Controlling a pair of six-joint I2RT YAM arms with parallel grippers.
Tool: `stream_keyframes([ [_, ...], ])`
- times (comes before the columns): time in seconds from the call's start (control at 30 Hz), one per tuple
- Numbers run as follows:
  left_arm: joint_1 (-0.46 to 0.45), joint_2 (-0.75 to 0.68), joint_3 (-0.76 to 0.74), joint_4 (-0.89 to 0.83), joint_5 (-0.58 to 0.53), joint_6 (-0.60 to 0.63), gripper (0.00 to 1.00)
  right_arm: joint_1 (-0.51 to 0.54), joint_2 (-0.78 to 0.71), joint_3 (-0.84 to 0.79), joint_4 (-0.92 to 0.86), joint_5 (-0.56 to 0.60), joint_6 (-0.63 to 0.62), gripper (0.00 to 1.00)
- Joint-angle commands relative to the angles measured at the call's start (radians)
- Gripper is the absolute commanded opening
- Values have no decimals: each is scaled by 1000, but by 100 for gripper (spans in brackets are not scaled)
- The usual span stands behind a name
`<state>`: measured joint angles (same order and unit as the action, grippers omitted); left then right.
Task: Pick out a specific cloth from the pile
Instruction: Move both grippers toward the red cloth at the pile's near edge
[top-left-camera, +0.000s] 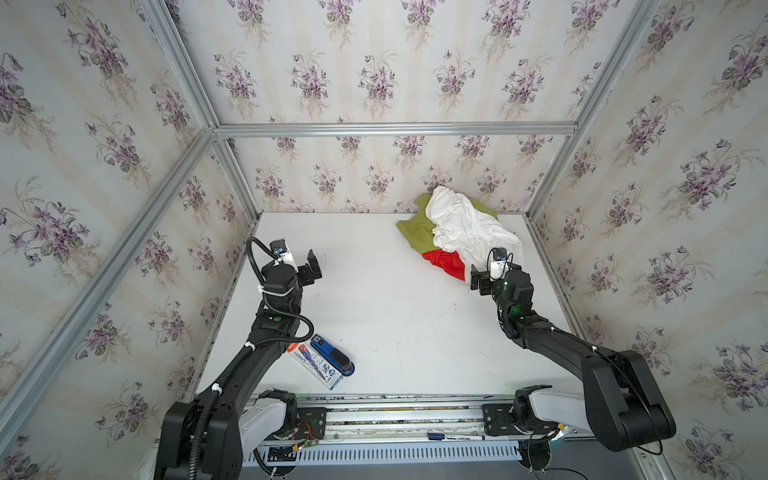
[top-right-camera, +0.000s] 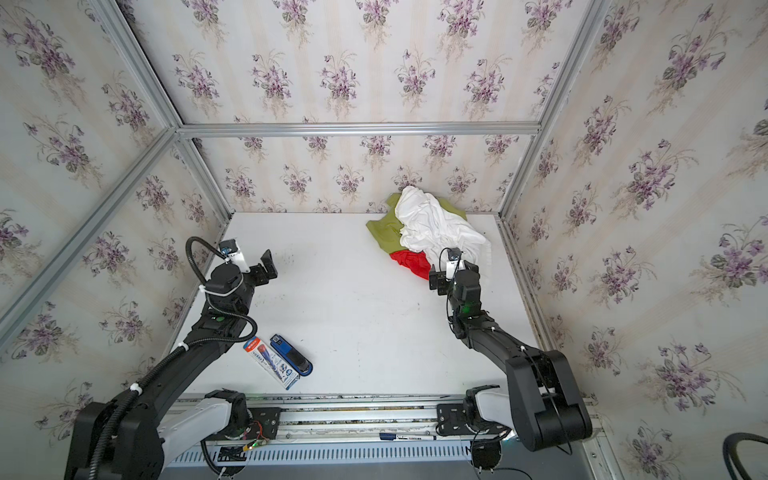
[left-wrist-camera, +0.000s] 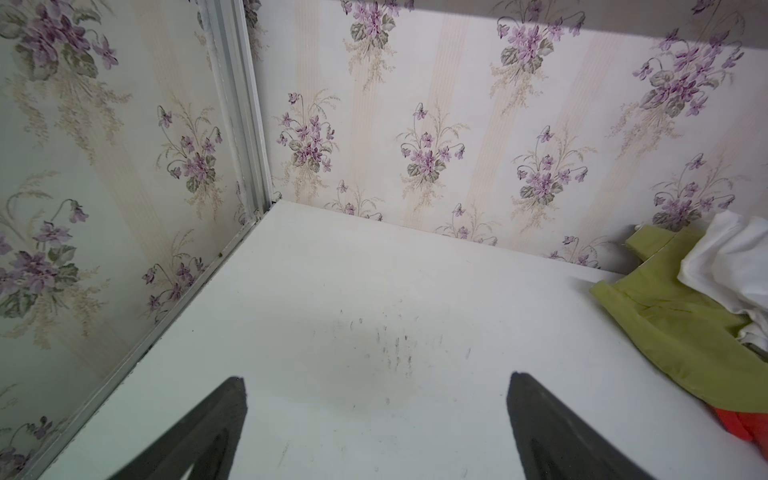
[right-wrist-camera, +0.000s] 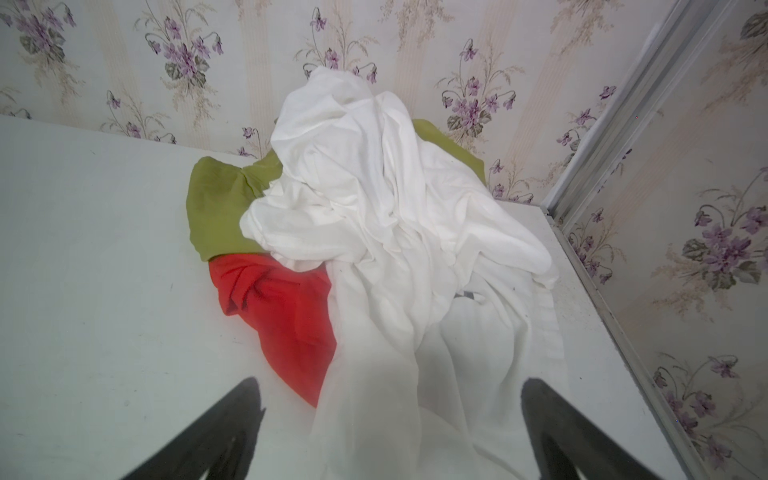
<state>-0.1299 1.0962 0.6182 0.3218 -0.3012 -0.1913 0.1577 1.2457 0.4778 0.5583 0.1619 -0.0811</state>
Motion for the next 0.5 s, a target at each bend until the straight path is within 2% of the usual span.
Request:
stream_keyframes([
  [0.0, -20, 37, 80, -217, 39, -115, 100, 12, -31, 66, -209, 25, 103, 100],
  [0.2, -83, 125, 221, -337, 167, -191, 100, 13, -8, 205, -429, -53, 284, 100],
  [0.37, -150, 224, 312, -395, 270, -213, 100, 13, 59, 335, -625, -186, 307, 100],
  [0.47, -172, 255, 335, -397, 353, -239, 100, 13, 108, 400, -711, -222, 318, 100],
])
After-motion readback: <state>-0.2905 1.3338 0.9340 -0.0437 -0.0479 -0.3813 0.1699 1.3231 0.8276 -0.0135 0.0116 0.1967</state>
